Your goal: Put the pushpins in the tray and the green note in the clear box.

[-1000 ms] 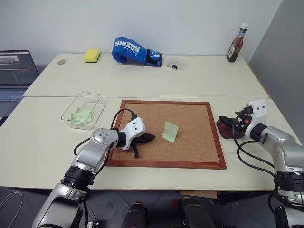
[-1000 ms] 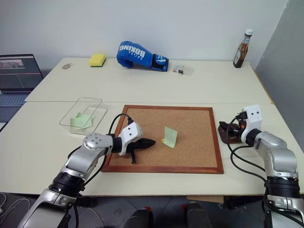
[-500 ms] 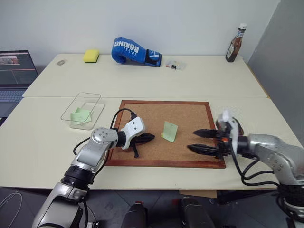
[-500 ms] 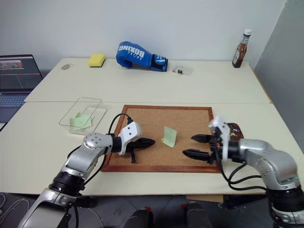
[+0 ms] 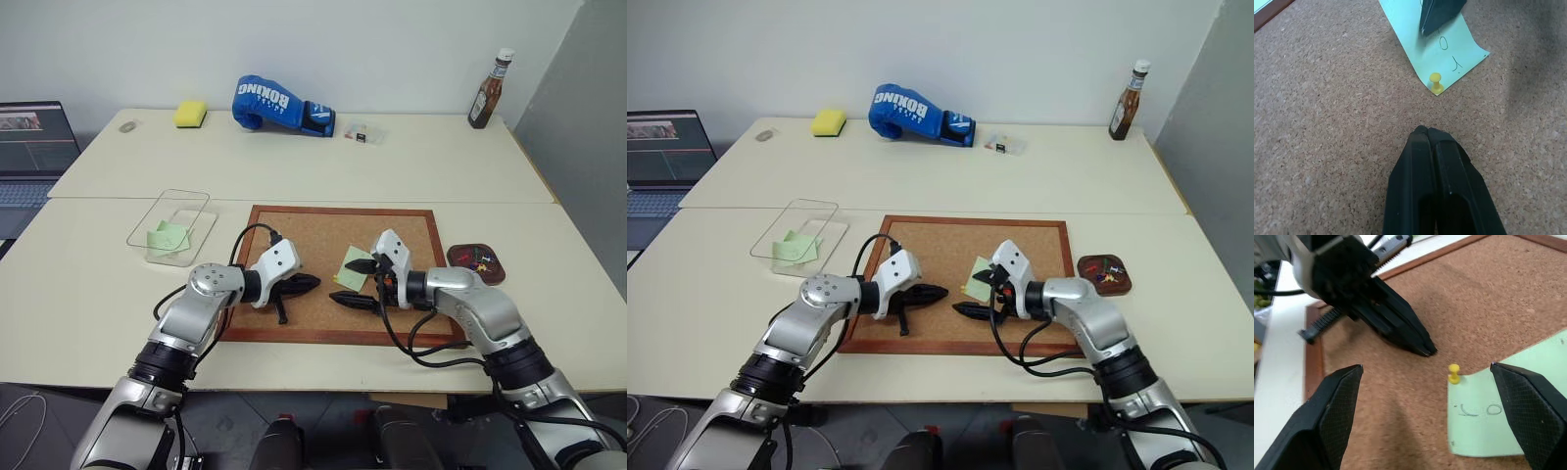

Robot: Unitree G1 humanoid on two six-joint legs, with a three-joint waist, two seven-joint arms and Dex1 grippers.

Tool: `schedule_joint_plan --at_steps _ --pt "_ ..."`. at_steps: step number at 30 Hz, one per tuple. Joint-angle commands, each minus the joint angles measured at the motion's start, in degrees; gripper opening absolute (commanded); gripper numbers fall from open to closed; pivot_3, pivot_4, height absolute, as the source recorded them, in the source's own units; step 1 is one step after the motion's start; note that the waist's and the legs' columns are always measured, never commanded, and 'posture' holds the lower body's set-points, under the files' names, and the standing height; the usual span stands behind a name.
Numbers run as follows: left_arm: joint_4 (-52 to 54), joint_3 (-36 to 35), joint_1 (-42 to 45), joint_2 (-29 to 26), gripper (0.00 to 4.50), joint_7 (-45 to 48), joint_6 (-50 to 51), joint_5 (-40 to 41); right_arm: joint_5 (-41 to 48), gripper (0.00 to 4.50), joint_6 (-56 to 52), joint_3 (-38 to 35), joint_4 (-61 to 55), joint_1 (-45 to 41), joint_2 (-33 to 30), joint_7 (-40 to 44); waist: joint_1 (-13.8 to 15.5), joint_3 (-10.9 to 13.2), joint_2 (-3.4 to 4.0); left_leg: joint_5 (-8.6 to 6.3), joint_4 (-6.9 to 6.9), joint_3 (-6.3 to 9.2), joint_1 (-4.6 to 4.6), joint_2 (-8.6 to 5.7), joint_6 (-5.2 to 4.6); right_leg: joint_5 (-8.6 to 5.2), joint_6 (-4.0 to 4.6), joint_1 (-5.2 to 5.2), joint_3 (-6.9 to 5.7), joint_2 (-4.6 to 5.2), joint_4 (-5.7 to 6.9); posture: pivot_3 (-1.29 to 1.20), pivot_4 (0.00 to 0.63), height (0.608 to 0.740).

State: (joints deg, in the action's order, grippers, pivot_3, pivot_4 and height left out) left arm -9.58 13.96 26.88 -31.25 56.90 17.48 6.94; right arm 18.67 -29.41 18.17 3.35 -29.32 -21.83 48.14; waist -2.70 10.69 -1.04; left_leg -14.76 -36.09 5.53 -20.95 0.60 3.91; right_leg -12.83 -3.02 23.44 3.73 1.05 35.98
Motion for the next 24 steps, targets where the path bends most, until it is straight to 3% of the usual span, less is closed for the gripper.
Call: schedule_joint_plan --at_steps 1,6,9,24 --pt "-3.8 0.7 -1.6 -0.6 0.0 -1.5 3.3 -2.3 -3.5 4.43 7.1 0.4 2.7 -0.6 1.3 0.8 -0.1 0.0 0.0 0.0 0.0 -0.01 0.01 0.0 0.0 0.0 0.0 -0.01 0.0 0.0 0.0 0.0 0.15 0.74" --pt "-3.1 0.7 -1.9 -0.4 0.0 -1.6 3.6 -2.4 -4.9 4.43 11.3 0.1 5.5 -0.7 4.3 0.7 -0.3 0.0 0.0 0.0 0.0 -0.01 0.03 0.01 0.0 0.0 0.0 -0.02 0.0 -0.01 0.02 0.0 0.15 0.74" --pt "-3.0 0.7 -1.9 -0.3 0.0 -1.6 3.7 -2.5 -5.5 4.04 12.6 -0.1 7.2 -1.4 6.0 0.8 -0.3 0.0 0.0 0.0 0.0 0.0 0.03 0.01 0.0 0.0 0.0 -0.02 0.01 -0.02 0.04 0.0 0.15 0.74" --pt "-1.9 0.8 -2.7 -0.4 0.0 -1.7 4.0 -2.5 -10.9 0.93 18.1 -0.4 14.7 -3.0 8.1 -0.5 -0.4 0.0 0.02 0.01 0.0 -0.01 0.04 0.01 0.0 0.01 0.0 -0.04 0.02 -0.02 0.06 0.0 0.15 0.74"
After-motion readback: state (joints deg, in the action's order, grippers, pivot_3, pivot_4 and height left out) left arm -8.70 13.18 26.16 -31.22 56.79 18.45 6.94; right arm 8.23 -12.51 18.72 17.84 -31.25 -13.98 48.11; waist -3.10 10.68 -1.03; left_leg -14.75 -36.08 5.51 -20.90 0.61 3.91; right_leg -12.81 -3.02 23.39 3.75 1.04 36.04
